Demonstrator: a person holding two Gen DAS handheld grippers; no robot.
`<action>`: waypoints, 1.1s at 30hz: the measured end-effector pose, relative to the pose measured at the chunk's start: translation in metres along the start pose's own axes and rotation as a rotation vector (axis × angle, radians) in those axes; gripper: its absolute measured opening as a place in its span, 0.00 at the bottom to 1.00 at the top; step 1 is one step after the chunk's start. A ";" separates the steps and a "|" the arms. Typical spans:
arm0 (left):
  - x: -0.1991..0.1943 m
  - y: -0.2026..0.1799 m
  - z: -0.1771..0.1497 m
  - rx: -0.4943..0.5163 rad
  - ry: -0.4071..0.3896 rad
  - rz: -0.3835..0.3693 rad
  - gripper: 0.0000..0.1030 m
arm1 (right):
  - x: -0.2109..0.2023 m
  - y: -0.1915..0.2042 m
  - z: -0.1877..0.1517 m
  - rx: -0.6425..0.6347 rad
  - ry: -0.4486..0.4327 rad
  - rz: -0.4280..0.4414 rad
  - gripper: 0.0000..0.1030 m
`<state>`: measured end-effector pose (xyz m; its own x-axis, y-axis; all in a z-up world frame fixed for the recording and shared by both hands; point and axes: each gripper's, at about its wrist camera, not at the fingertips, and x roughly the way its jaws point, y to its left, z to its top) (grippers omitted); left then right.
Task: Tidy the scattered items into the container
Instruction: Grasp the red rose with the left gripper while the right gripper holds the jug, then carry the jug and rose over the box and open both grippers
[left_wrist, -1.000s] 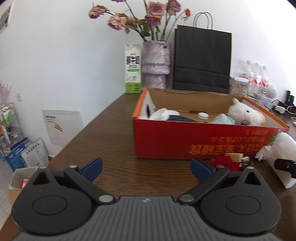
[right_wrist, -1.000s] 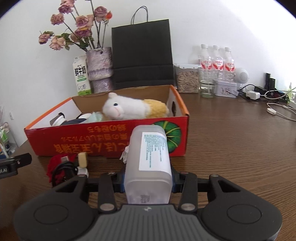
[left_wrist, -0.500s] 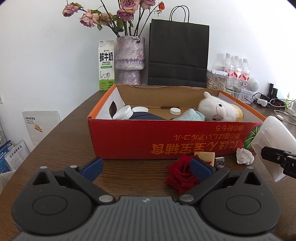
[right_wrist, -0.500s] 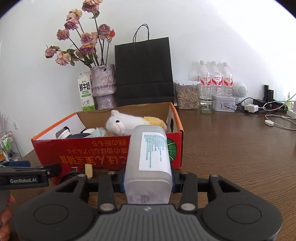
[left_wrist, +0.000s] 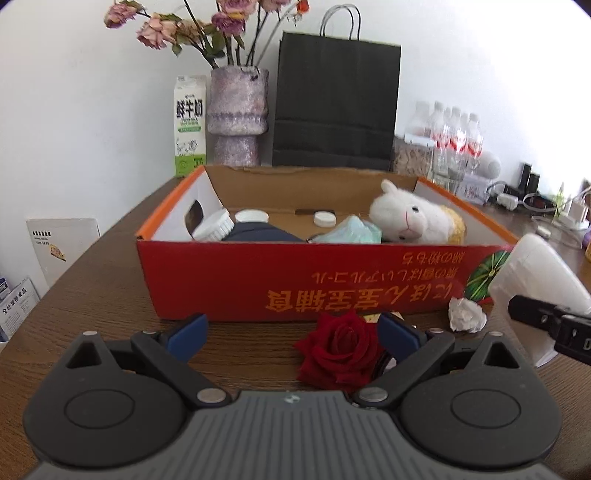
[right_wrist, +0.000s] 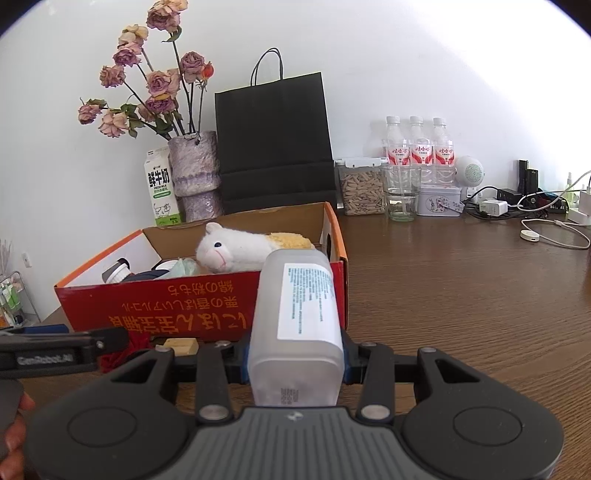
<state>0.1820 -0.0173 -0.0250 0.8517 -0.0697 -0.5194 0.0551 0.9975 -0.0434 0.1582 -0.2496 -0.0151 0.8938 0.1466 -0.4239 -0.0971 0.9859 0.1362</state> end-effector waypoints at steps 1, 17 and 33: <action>0.004 -0.001 0.000 -0.003 0.014 -0.007 0.89 | 0.000 0.000 0.000 -0.001 0.000 0.001 0.38; -0.006 0.013 -0.005 -0.082 0.012 -0.003 0.35 | -0.002 0.002 0.000 -0.006 -0.007 0.009 0.38; -0.032 0.021 0.019 -0.090 -0.111 -0.003 0.35 | -0.011 0.018 0.013 -0.062 -0.074 0.039 0.38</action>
<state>0.1656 0.0065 0.0076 0.9045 -0.0661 -0.4214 0.0149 0.9922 -0.1235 0.1522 -0.2350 0.0041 0.9187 0.1803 -0.3515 -0.1567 0.9831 0.0949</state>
